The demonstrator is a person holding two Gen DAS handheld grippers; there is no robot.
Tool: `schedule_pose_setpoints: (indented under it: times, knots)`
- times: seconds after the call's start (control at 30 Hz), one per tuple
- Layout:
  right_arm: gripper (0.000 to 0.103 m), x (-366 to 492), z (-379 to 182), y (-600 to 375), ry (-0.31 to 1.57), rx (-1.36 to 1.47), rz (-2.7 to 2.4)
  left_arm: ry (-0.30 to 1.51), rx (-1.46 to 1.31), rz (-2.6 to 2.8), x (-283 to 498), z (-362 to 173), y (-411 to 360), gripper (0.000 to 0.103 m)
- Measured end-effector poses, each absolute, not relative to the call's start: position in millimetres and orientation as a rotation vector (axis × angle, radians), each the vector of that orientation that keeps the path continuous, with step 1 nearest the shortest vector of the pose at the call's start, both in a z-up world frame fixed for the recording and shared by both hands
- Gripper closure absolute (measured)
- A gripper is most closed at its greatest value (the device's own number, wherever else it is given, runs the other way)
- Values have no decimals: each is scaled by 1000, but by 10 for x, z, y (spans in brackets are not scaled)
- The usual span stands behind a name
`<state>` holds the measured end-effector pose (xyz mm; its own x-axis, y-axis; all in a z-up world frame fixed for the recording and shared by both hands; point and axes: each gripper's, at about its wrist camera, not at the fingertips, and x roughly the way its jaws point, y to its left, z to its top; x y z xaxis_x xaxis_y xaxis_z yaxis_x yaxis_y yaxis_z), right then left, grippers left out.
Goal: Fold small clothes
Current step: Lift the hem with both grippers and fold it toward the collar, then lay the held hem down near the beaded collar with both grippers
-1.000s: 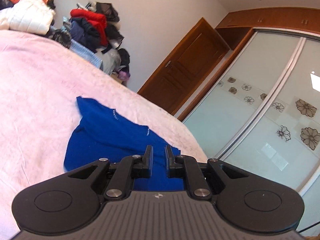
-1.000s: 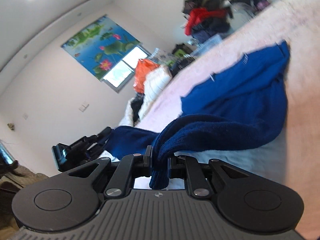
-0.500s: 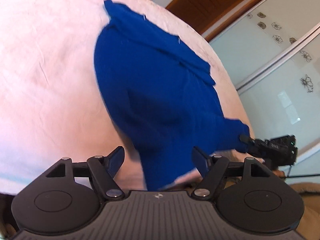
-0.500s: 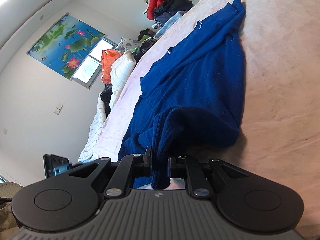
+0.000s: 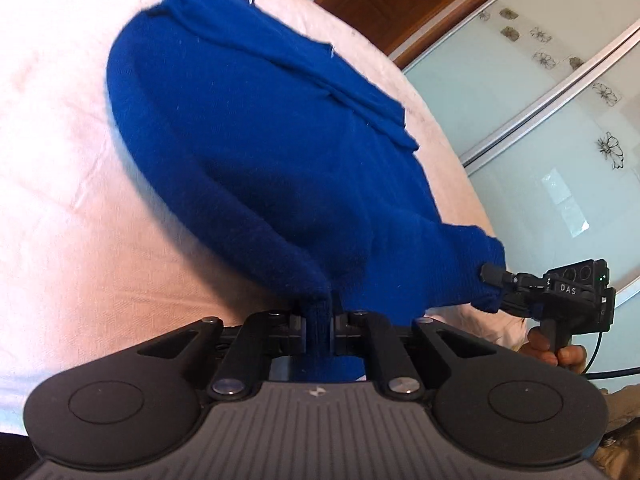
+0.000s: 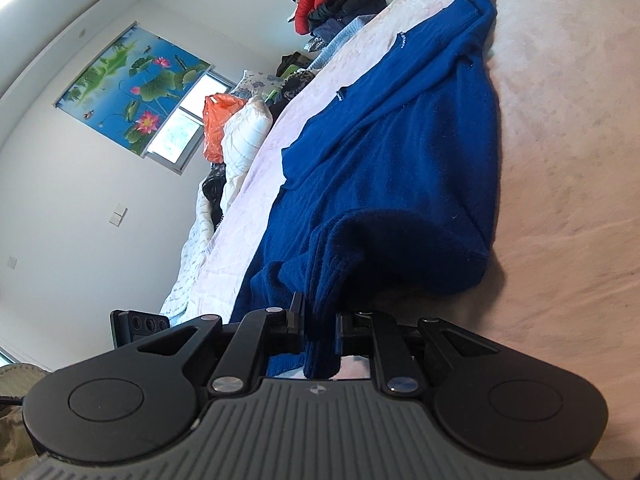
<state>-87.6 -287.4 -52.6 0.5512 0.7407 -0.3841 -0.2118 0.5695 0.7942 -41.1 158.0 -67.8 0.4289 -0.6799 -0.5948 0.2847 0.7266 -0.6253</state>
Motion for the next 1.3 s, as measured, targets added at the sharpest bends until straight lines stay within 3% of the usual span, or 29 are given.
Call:
schedule_pose_setpoints:
  times: [0.43, 0.93, 1.3]
  knots:
    - [86, -792, -13, -2859, 632, 729, 703, 591, -414, -609, -377, 230, 1752, 94]
    - [86, -312, 126, -2941, 540, 800, 682, 518, -443, -554, 227, 477, 1559, 94]
    - [86, 183, 136, -2878, 592, 689, 537, 533, -431, -495, 831, 478, 1426, 94]
